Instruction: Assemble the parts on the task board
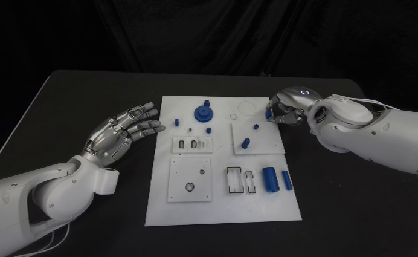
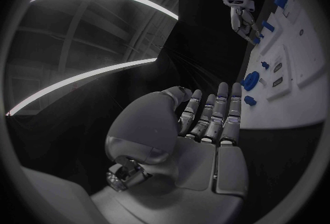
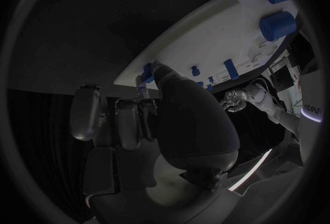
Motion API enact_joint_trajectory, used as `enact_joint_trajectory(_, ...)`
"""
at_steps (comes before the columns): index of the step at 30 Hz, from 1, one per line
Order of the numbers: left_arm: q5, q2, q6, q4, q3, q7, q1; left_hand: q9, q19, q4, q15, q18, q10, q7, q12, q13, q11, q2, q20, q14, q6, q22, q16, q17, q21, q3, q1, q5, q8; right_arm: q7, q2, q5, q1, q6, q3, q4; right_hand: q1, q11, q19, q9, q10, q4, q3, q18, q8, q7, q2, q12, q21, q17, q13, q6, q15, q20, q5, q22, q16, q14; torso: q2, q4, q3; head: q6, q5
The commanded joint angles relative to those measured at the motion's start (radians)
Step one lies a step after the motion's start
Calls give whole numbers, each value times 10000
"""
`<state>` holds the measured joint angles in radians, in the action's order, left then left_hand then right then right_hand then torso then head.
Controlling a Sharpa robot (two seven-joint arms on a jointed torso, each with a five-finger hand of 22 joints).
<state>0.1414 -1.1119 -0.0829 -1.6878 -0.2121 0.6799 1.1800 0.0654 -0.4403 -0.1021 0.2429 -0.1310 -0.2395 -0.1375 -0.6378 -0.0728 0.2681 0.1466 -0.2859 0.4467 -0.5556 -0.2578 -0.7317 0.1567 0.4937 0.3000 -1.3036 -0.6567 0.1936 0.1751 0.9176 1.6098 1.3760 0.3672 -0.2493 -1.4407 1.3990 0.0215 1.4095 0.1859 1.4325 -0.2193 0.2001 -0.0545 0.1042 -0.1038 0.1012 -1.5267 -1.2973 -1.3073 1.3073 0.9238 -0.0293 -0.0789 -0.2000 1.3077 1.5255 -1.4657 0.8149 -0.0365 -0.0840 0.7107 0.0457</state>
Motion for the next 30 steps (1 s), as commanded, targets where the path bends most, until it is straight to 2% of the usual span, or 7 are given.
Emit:
enact_joint_trajectory(1, 24, 20, -165, -10, 6, 119, -18, -2, 89, -21, -22, 156, 3, -78, -51, -15, 91, 31, 15, -72, 4, 16, -45, -8, -45, 52, 105, 23, -47, -65, -15, 29, -31, 334, 3, 29, 158, -33, -24, 184, 49, 72, -32, -131, 215, 23, -47, 23, 68, -2242, 1459, 386, -63, 24, -128, 1732, -50, -748, 0, 0, 1, -1, -4)
enact_joint_trajectory(8, 24, 18, -170, -2, 6, 102, -22, -2, 89, -21, -22, 156, 3, -78, -51, -15, 91, 31, 15, -72, 4, 16, -45, -8, -45, 52, 105, 23, -47, -216, -9, 29, -39, 898, 4, 10, 302, -86, 12, 612, 113, 171, -82, -124, 742, 99, -152, 0, 59, -2247, 1514, 851, -108, 66, -442, 1747, -43, -756, -1, 3, 2, 16, -12)
enact_joint_trajectory(10, 24, 17, -171, 2, 6, 95, -23, -2, 89, -21, -22, 156, 3, -78, -51, -15, 91, 31, 15, -72, 4, 16, -45, -8, -45, 52, 105, 23, -47, -238, -1, 29, -39, 1083, 4, -7, 308, -88, 13, 658, 127, 177, -88, -123, 795, 106, -166, -5, 61, -2241, 1526, 868, -114, 69, -492, 1748, -51, -751, -1, 0, 0, 19, -13)
enact_joint_trajectory(15, 24, 5, -170, 7, 6, 81, -25, -2, 89, -21, -22, 156, 3, -78, -51, -15, 91, 31, 15, -72, 4, 16, -45, -8, -45, 52, 105, 23, -47, -233, 36, 29, -39, 1469, 5, -97, 378, -99, 26, 894, 157, 229, -80, -119, 1057, 132, -251, -15, 58, -2252, 1552, 889, -127, 86, -878, 1755, -38, -760, 0, 0, 1, 9, -21)
enact_joint_trajectory(17, 24, -10, -169, 3, 6, 77, -26, -2, 89, -21, -22, 156, 3, -78, -51, -15, 91, 31, 15, -72, 4, 16, -45, -8, -45, 52, 105, 23, -47, -213, 93, 29, -37, 1640, 8, -228, 465, -99, 28, 1062, 152, 297, -42, -120, 1226, 131, -282, -10, 67, -2245, 1549, 834, -120, 98, -1289, 1756, -46, -755, -2, 2, 0, -6, -62)
enact_joint_trajectory(22, 25, -51, -139, -24, 6, 76, -28, -2, 89, -21, -22, 156, 3, -78, -51, -15, 91, 31, 15, -72, 4, 16, -45, -8, -45, 52, 105, 23, -47, -151, 281, 30, 46, 1830, 16, -890, 579, -51, 36, 1242, 139, 386, 23, -115, 1386, 101, -258, -1, 68, -2252, 1539, 713, -102, 80, -1751, 1759, -38, -760, -5, 6, 2, -10, -93)
enact_joint_trajectory(30, 52, -31, -118, -20, 6, 62, -30, -2, 89, -21, -22, 156, 3, -78, -51, -15, 91, 31, 15, -72, 4, 16, -45, -8, -45, 52, 105, 23, -47, -165, 168, 31, 252, 1560, 20, -2197, 610, 9, 52, 1341, 189, 418, 65, -109, 1479, 70, -237, -18, 52, -2290, 1581, 659, -61, 51, -1981, 1765, 11, -791, -16, 14, 6, 32, -62)
